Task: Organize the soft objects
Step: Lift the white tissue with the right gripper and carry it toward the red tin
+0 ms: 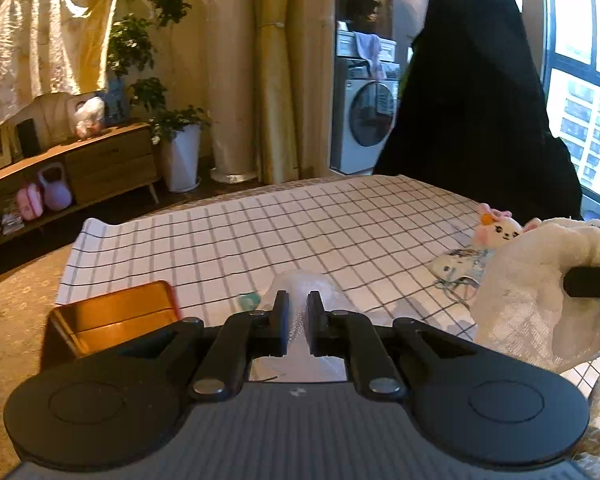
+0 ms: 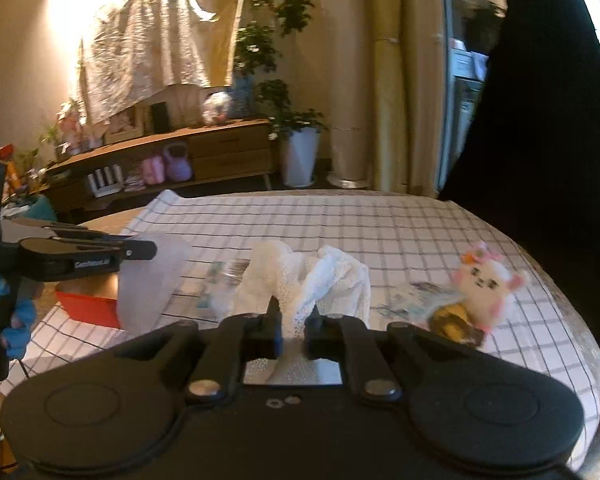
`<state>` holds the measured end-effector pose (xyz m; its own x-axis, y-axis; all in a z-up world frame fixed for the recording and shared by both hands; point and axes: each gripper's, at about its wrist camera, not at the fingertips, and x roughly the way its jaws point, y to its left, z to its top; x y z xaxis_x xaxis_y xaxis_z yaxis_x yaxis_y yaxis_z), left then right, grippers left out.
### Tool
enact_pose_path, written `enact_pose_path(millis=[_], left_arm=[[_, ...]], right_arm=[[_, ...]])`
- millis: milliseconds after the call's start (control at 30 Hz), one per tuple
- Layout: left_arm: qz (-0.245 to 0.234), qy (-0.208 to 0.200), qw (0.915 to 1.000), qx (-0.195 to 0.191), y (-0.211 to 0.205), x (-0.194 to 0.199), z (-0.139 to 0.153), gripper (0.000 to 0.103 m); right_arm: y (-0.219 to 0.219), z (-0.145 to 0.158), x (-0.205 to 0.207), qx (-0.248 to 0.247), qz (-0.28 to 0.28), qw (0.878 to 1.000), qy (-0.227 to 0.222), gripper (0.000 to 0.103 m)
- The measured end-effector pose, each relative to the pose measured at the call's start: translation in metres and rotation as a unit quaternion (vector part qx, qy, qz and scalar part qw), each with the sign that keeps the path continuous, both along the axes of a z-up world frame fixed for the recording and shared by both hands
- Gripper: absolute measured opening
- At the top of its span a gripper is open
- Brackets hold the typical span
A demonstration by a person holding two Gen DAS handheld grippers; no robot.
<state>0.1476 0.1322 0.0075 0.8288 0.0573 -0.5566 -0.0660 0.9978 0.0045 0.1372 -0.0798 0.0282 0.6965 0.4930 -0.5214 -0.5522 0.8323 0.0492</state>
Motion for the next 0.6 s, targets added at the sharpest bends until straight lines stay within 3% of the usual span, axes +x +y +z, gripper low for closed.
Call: enact_pose_path(millis=[600], left_arm=[[0.076,-0.015,0.9962,0.039,0.108,-0.008,0.03,0.009]], right_arm=[[0.134,0.02,0.016,-0.013,0.11,0.994,0.0,0.009]])
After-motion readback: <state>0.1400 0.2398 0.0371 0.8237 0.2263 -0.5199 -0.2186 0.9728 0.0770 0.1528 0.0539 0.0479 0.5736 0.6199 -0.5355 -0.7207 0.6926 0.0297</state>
